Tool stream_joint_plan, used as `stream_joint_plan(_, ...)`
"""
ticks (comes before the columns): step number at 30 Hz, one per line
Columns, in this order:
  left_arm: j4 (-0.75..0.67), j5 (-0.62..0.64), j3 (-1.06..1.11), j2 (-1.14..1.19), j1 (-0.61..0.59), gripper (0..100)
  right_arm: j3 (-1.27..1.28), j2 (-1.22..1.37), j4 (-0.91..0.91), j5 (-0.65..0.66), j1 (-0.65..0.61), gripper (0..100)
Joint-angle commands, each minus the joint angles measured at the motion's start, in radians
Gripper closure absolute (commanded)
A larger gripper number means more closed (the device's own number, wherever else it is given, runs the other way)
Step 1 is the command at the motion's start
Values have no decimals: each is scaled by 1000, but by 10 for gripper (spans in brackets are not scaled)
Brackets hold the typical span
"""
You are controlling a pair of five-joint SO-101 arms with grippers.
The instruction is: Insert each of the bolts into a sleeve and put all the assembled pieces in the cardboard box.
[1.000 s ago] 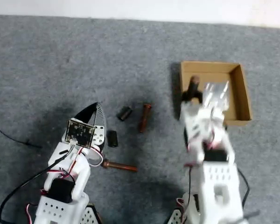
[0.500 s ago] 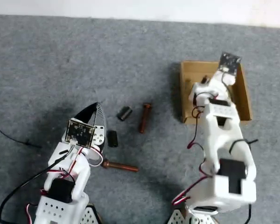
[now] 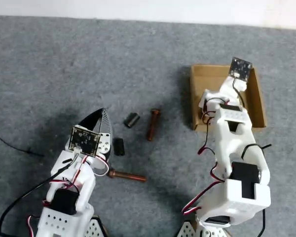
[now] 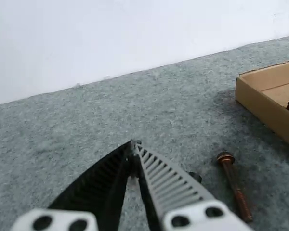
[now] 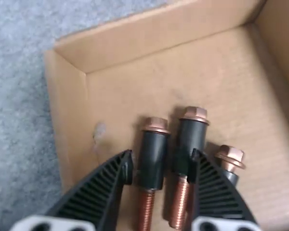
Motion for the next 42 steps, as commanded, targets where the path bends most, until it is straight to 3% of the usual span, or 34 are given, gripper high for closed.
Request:
stream_joint_plan(1, 2, -3, -1, -12, -31, 990, -42, -74, -2, -8, -27, 832)
stream_joint_plan(7, 2, 2, -8, -13, -71, 990, 110, -351, 54, -8, -153, 832)
stream_joint_plan(16, -40, 2, -1, -12, -111, 991, 360, -601, 53, -12, -533, 832)
stream_joint_plan(21, -38, 2, -1, -12, -116, 991, 348, -510, 48, -72, -667, 832)
stream_joint_plan(26, -40, 2, -1, -13, -117, 990, 174, -302, 53, -129, -740, 832)
stream_joint_plan(29, -40, 2, -1, -13, -117, 990, 36, -142, 53, -147, -748, 832)
stream_joint_plan(34, -40, 2, -1, -13, -117, 990, -162, 68, 91, -305, -740, 832)
stream_joint_plan(42, -40, 2, -4, -13, -117, 990, -277, 182, 254, -311, -736, 832)
